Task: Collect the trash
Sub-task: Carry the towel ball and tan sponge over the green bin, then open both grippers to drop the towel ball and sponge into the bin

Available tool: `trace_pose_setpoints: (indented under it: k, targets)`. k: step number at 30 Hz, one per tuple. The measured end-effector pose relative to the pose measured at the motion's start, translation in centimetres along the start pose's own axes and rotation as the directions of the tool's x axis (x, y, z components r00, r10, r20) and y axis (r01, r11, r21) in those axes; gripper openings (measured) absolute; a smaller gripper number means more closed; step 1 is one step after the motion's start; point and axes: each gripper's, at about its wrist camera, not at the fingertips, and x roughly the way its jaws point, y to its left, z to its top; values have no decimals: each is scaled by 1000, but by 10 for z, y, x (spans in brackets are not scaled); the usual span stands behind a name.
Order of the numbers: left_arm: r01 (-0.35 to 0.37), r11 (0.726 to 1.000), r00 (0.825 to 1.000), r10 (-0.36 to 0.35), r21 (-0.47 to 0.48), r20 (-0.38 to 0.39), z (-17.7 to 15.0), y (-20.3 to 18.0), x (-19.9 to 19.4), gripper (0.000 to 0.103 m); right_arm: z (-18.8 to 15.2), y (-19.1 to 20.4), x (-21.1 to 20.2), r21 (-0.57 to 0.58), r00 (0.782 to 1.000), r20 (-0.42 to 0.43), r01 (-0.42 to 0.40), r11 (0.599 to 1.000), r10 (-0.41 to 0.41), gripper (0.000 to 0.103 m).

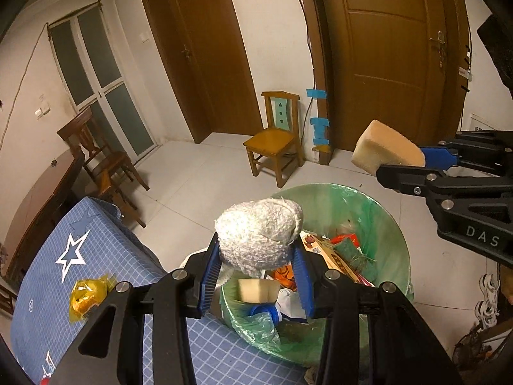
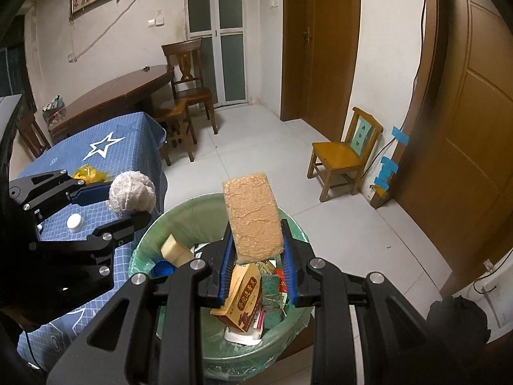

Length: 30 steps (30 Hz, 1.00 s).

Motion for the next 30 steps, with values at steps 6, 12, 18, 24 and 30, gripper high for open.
trace_pose_setpoints:
  k: [6, 12, 18, 24, 30]
  targets:
    - [3, 1000, 1000, -3, 3, 0, -1, 3, -1, 43, 0, 3, 2, -4, 1000, -4, -4, 1000, 4, 25]
    - [1, 1000, 1000, -1, -3, -5, -1, 3, 0, 43, 3, 3, 5, -5, 1000, -8, -4, 1000, 4, 25]
    - [42, 998, 998, -44, -55, -41, 0, 15, 11, 65, 5, 0, 13, 14, 1000, -8, -4, 1000, 4, 44]
    - [50, 996, 997, -54, -80, -50, -7, 29, 11, 66, 3, -2, 15, 18, 1000, -9, -13, 1000, 14, 44]
    - [37, 993, 998, -42, -109, -48, -21, 39, 3, 66, 4, 9, 13, 7, 1000, -3, -30, 1000, 30, 44]
